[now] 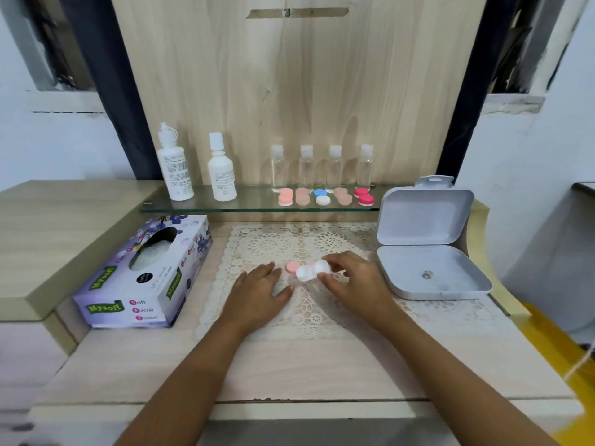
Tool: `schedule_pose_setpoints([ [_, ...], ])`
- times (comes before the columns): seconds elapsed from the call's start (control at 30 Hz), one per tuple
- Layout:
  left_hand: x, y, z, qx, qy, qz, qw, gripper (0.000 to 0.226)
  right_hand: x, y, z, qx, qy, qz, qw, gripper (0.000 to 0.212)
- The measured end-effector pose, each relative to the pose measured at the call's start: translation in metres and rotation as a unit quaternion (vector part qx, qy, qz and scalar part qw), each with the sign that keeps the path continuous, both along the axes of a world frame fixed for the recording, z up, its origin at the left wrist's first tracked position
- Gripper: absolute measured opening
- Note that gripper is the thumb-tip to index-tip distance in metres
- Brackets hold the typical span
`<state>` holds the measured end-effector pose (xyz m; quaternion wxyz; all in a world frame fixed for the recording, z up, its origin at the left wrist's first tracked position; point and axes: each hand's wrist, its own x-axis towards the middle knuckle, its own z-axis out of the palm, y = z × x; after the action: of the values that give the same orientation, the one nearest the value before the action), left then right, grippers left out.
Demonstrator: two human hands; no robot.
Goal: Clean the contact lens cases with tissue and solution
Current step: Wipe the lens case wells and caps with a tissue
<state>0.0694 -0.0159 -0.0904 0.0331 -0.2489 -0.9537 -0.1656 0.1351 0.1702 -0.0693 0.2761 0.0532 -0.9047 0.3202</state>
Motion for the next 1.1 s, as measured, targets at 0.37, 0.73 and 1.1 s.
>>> schedule_pose_setpoints([
  [0.37,-0.002,-0.001,0.002,0.036,-0.03,-0.006,0.999,0.05,-0.001,-0.008,-0.027,0.031,-0.063,-0.026,0.997,0.019],
  [0.73,0.002,-0.029,0.055,0.246,0.042,-0.011,0.968,0.03,0.0,-0.008,-0.029,0.062,-0.049,-0.01,0.997,0.016],
  [1.1,-0.063,-0.133,0.093,0.121,0.163,0.192,0.96,0.024,0.002,-0.008,-0.027,0.058,-0.035,-0.007,0.998,0.014],
])
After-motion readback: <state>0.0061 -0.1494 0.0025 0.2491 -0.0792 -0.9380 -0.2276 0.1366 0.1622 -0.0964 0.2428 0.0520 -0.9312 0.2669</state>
